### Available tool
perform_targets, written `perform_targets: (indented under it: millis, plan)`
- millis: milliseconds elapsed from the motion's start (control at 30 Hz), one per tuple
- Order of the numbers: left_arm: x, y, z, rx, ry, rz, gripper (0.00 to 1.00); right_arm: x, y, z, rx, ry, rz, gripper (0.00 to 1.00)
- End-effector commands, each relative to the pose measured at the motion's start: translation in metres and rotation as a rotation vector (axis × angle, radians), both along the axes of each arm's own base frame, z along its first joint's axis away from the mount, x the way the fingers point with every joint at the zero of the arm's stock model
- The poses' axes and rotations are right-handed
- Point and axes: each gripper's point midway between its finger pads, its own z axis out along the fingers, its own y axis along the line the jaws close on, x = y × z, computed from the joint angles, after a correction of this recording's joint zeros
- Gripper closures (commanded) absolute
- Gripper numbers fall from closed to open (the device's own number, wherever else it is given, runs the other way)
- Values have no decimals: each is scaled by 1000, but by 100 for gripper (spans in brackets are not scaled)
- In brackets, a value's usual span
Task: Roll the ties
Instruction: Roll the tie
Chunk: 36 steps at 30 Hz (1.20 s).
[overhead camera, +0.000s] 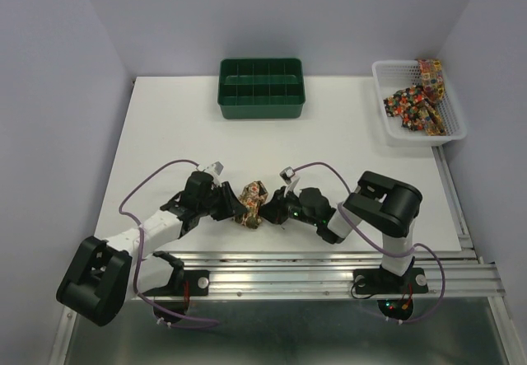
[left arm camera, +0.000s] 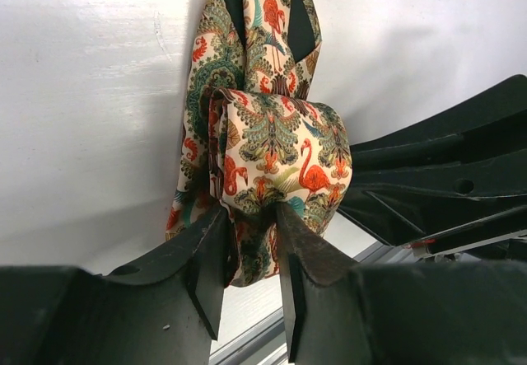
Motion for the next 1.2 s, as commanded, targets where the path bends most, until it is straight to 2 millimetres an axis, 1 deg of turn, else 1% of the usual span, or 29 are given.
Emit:
perform_targets:
  millis: [0,67,100,167,200,267,333,367,400,433,533,600,667,700,733,800,967,1000,1033,1100,1167]
  plan:
    - [3,-9,9,-18,-31,-46,60,-6,12,16,57,-33,65,78]
    - [3,-8,8,-14,-30,-47,60,-7,10,14,47,-40,70,77]
    - [4,-9,9,-14,-33,-45,60,-6,8,9,22,-43,66,75]
    - [3,-7,8,-5,-28,-39,60,-2,4,8,-4,-59,43,74]
    - [4,-5,7,3,-29,-27,60,3,-1,0,-56,-66,13,73]
    - [4,-3,8,7,-34,-18,60,7,-4,10,-72,-96,-1,73]
    - [4,-2,8,10,-35,-12,60,8,-9,9,-103,-107,-14,68]
    - [4,-2,8,11,-33,-12,61,10,-10,16,-96,-119,-21,66]
    - [4,-2,8,13,-32,-11,60,10,-14,12,-121,-109,-36,64]
    - [5,-2,8,13,-34,-10,60,11,-13,14,-124,-114,-35,63]
    - [4,-1,8,15,-34,-11,60,7,-14,19,-133,-129,-10,59]
    - [5,-1,7,17,-32,-12,60,6,-18,24,-120,-141,-17,59]
    - [4,-1,7,18,-29,-12,60,6,-19,25,-133,-157,-15,61]
    - [4,-1,7,17,-31,-12,60,6,-21,24,-144,-159,-15,64]
    - [4,-2,8,15,-31,-14,60,5,-22,22,-167,-174,-1,70]
    - [5,-2,8,13,-32,-14,60,2,-22,18,-179,-173,25,73]
    - [5,-3,10,8,-35,-19,60,-16,-15,7,-173,-152,133,77]
    - [5,-3,10,9,-33,-19,60,-17,-12,9,-165,-156,147,77]
    - [5,-3,9,10,-32,-19,60,-23,-9,9,-155,-151,184,78]
    - [4,-4,10,7,-32,-21,60,-25,-7,5,-158,-144,197,78]
    - [5,-4,10,7,-32,-19,60,-28,-2,8,-146,-154,216,78]
